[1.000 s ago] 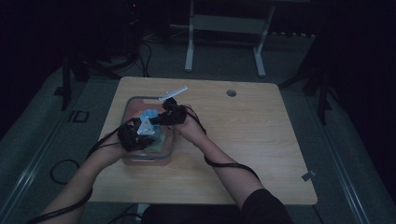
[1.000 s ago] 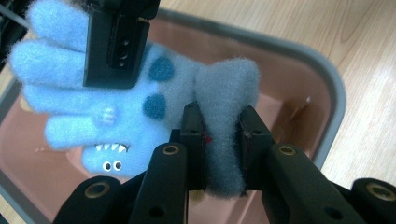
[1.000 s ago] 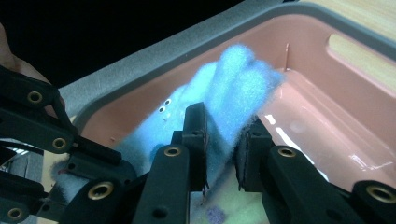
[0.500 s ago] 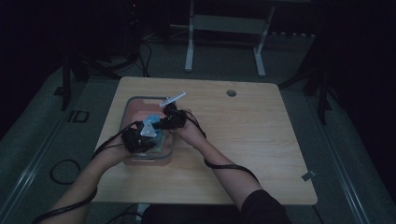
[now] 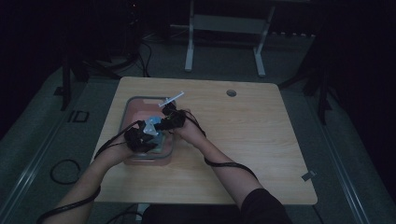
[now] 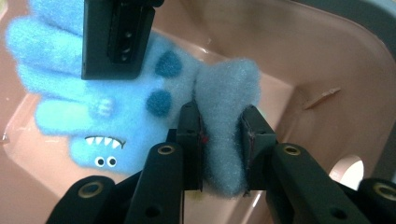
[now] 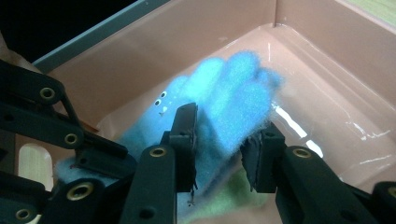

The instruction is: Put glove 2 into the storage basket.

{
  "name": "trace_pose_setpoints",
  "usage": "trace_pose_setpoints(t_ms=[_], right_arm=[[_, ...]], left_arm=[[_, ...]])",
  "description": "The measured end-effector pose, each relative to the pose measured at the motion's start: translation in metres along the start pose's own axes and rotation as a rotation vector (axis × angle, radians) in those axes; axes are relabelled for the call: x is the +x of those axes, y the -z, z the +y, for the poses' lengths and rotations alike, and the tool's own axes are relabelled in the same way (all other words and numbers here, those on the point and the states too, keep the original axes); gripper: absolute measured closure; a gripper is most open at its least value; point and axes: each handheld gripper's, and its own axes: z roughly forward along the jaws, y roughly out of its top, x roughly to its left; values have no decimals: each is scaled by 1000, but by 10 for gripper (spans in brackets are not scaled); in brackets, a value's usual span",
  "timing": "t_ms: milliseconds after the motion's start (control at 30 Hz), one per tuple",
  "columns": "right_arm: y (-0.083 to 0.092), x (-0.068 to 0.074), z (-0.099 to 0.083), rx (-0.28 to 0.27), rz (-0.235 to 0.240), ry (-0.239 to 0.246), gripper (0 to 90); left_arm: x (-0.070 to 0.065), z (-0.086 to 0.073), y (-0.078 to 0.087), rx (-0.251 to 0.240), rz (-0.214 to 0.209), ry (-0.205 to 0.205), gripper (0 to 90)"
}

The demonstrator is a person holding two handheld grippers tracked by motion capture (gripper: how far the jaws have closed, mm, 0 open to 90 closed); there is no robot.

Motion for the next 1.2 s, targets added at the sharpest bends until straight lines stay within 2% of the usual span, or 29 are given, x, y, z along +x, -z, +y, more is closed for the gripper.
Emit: trace_pose_setpoints(t_ms=[133, 300, 367, 500, 600, 633, 700, 767, 800, 867, 1067, 1200], right_arm=[[3, -1, 1, -19, -14, 3, 573], [14, -3, 4, -53, -16, 10, 502], [19, -2, 5, -64, -16, 17, 474], [30, -2, 6, -88, 5, 16, 362], [37, -2, 4, -95, 27, 8, 270], [39, -2, 3, -95, 43, 17, 248], [44, -1, 2, -102, 53, 24, 195], [47, 0, 0, -117, 60, 32, 191], [49, 1, -2, -121, 62, 44, 163], [52, 1, -5, -119, 58, 57, 164], [66, -3, -14, -149, 41, 52, 166], [72, -8, -22, -143, 25, 61, 167]], left_arm=[[1, -1, 1, -7, 0, 13, 704], [2, -3, 4, -37, -1, 27, 611], [2, -3, 6, -53, 8, 52, 578], [0, -2, 14, -92, 46, 98, 381], [2, -3, 19, -94, 66, 136, 151], [2, -3, 21, -102, 75, 145, 147], [4, -4, 24, -128, 61, 178, 118], [2, -2, 26, -149, 58, 180, 65], [1, 0, 28, -167, 57, 187, 49], [0, 3, 29, -191, 55, 206, 25], [-8, 14, 28, -214, 54, 187, 17], [-13, 23, 24, -229, 45, 172, 17]])
